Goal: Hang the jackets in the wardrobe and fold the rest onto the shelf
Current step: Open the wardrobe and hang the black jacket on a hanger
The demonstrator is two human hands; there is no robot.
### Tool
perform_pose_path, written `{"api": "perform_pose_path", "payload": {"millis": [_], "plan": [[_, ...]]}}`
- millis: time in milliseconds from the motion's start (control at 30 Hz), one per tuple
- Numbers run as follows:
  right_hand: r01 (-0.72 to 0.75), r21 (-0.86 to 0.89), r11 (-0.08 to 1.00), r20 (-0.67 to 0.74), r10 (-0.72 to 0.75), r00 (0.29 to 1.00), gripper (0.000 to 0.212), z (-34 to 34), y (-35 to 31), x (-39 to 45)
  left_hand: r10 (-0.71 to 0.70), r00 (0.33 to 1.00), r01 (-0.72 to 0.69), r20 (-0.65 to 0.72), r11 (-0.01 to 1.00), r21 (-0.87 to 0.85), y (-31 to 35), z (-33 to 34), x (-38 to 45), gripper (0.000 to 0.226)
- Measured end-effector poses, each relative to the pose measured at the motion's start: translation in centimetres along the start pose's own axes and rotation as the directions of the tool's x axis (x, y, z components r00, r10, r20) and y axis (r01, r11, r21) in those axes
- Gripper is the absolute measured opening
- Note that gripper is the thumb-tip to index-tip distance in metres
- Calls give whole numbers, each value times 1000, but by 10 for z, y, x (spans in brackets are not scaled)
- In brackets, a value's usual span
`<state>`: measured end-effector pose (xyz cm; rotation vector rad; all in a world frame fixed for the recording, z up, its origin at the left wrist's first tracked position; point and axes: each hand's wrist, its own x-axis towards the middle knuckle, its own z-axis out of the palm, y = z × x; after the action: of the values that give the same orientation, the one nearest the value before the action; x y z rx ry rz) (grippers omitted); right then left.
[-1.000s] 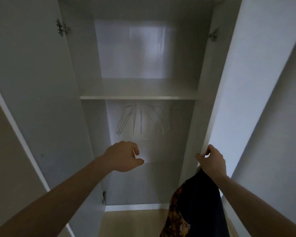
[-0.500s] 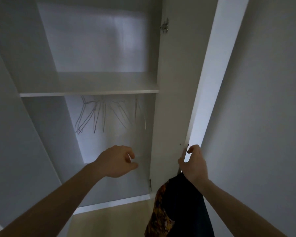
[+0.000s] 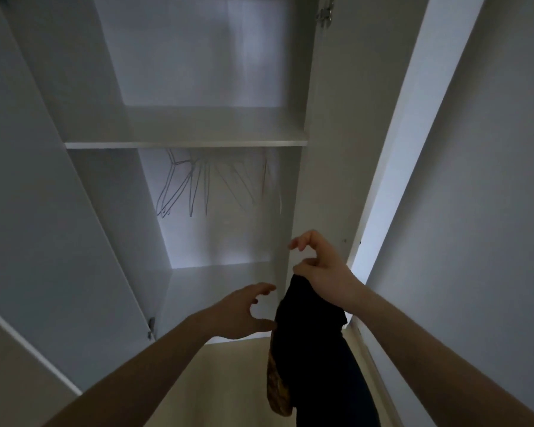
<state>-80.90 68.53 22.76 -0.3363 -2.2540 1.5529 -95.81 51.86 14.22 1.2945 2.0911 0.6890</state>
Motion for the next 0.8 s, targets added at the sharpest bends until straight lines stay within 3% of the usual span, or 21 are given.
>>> {"api": "perform_pose_path", "payload": {"millis": [167,267,367,500,600,733,800], "plan": [[-27,99,995,92,17,996,38,12,-24,-1,77,988,-81,-135,996,-24,-17,-8,-7,12],[-114,138,984,117,98,988,53,27,-16,-7,12,967,-39,-253,994,-105,-40,-27,-27,17],[-176,135,975,123,159,980,70,50,7,-15,-45,904,-49,-425,977,-207,-58,-45,-48,24],[-210,38,977,114,205,972,87,96,46,-22,0,840,-133,-543,970,-205,-60,-67,-71,23],[-335,38,941,162,325,932,67,139,74,-25,33,826,-185,-562,959,-216,-54,-81,-89,22],[-350,-162,923,291,384,876,4,196,91,-28,56,812,-234,-581,943,-236,-50,-108,-110,22],[-309,-225,924,325,370,870,18,210,88,-27,69,799,-257,-597,938,-235,-55,-124,-120,22]]}}
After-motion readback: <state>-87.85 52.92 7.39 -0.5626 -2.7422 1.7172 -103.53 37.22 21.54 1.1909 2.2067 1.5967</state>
